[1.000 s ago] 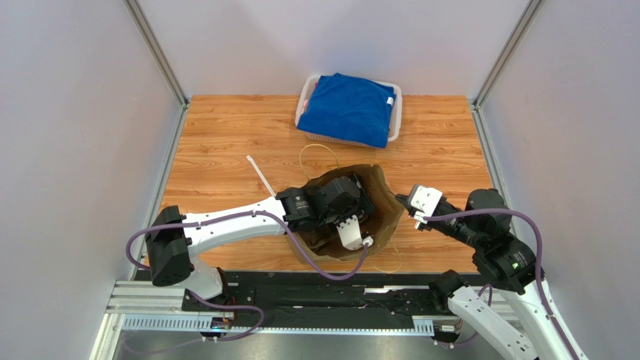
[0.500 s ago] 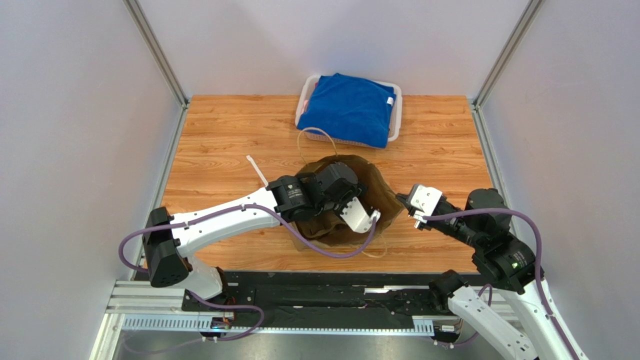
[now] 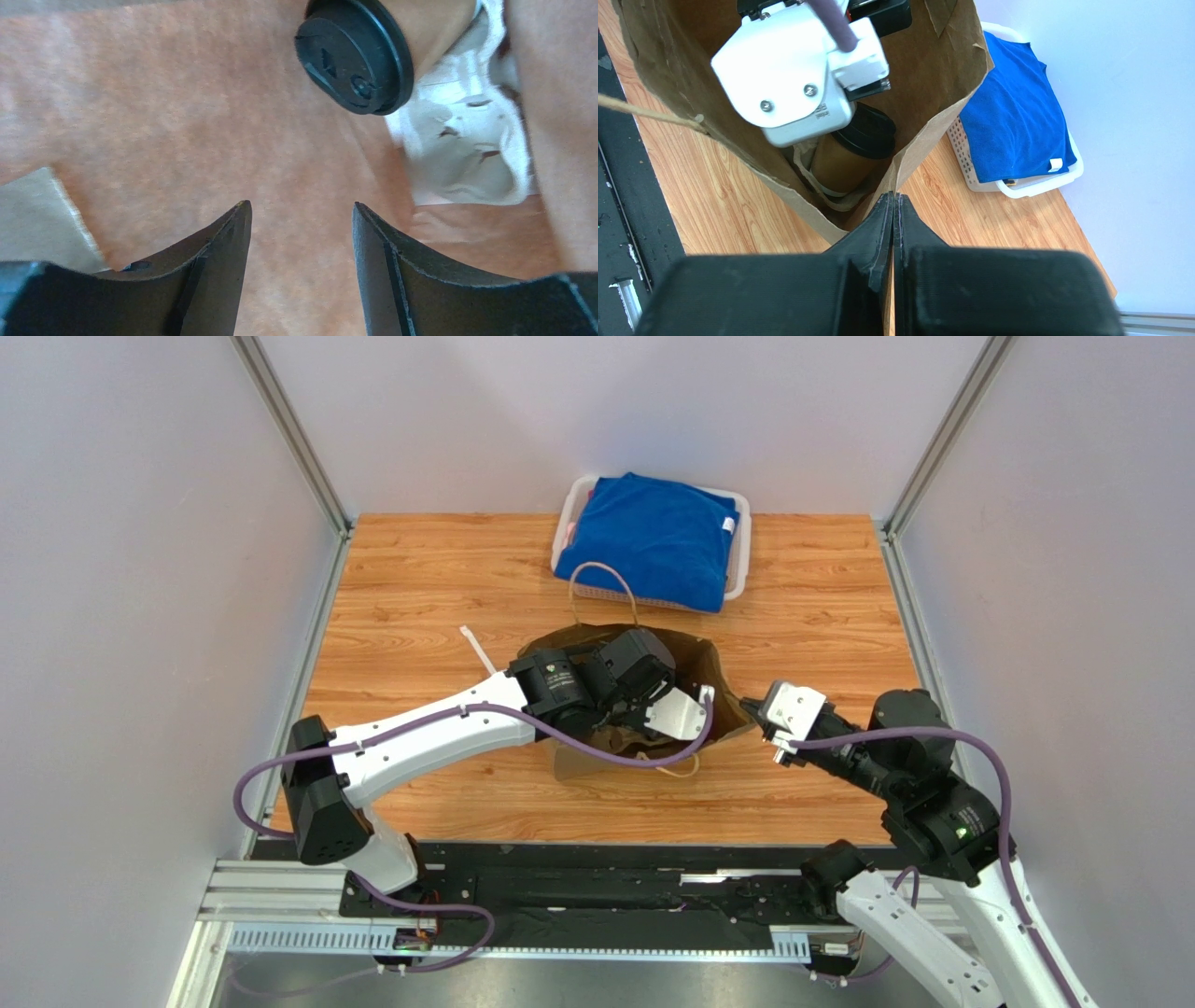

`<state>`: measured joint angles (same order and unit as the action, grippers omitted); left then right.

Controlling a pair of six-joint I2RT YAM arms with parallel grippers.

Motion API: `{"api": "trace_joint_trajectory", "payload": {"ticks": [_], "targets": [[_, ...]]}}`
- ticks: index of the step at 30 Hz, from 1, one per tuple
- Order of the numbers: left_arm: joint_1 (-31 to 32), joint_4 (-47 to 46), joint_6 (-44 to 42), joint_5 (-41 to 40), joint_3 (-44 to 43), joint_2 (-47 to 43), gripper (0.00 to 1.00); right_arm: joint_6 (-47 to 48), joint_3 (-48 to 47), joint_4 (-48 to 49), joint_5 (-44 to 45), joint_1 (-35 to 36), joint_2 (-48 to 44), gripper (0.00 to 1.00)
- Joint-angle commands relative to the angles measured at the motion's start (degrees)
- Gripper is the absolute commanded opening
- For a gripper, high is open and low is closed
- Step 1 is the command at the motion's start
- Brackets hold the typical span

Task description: Pack the takeout coffee

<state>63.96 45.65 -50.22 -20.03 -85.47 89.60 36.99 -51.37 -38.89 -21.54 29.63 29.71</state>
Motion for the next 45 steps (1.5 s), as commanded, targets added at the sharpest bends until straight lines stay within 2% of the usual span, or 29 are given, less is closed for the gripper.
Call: {"api": "trace_joint_trajectory", "payload": {"ticks": [1,7,10,14,25,45], "targets": [[-0.3,1.6,10.6,-0.4,-2.4,-0.4,0.62,1.1,0.6,0.8,0.1,0.4,-1.3,0.0],[-0.6,-4.1,19.4,-1.1,0.2,-2.9,0.44,2.0,2.5,0.6,-0.4,0.4,-4.0,0.0],[-0.6,-8.4,21.1,-1.7,2.7,-3.6,0.4,2.3,3.2,0.1,-1.0,0.4,-4.7,0.0],[-0.7,-10.6,22.6,-2.7,3.9,-2.0,0.37,2.9,3.6,-0.6,-1.3,0.4,-5.5,0.0],[-1.0,-12.7,28.3,1.3,2.9,2.4,0.32,2.6,3.3,-1.0,-1.5,0.4,-5.2,0.0],[-1.0,-12.8,30.0,10.5,2.9,6.5,0.28,0.9,1.7,-0.3,-1.5,0.4,-3.0,0.0]]}}
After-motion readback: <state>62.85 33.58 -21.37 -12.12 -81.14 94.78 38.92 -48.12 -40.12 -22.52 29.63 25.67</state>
